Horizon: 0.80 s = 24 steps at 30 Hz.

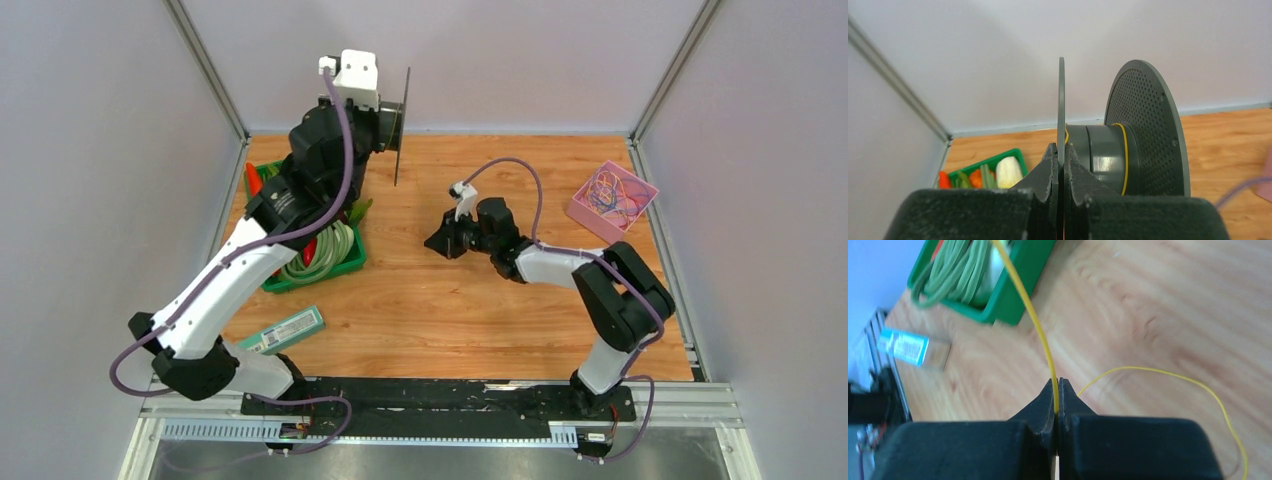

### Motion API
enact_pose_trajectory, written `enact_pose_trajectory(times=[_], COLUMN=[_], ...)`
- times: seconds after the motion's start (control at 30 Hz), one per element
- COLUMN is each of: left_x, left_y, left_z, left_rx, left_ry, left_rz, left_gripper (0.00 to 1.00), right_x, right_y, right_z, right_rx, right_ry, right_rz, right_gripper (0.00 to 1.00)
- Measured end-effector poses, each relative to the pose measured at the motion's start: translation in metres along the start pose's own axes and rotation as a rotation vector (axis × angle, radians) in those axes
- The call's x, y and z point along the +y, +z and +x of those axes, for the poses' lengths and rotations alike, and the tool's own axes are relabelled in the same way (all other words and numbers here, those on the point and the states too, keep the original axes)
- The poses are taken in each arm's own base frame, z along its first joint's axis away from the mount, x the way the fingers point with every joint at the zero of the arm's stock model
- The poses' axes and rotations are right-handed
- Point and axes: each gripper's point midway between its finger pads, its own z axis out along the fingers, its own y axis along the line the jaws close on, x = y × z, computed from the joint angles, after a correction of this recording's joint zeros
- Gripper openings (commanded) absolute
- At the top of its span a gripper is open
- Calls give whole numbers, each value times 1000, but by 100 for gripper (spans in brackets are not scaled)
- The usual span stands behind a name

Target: Wrap the cables

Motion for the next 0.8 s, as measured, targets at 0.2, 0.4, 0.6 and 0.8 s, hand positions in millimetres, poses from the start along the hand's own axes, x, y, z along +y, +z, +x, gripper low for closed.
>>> enact_pose_trajectory(times=[0.2, 0.4, 0.6, 0.8], left_x=[6, 15, 47, 43], left_y=[23, 35, 50, 54], left_z=[32, 54, 82, 100], left_rx=[37, 80, 148, 201], left_ry=[48, -40, -170, -179], left_rz=[-147, -208, -295, -283], left_gripper=[0, 0, 0, 0], right_x=[47, 78, 99, 114], right_y=[-29, -46, -64, -76], right_z=[23, 17, 27, 33], right_rx=[104, 147, 211, 260], right_ry=[-150, -297, -408, -462], right_rz=[-107, -195, -275, -331], right_gripper=[0, 0, 0, 0])
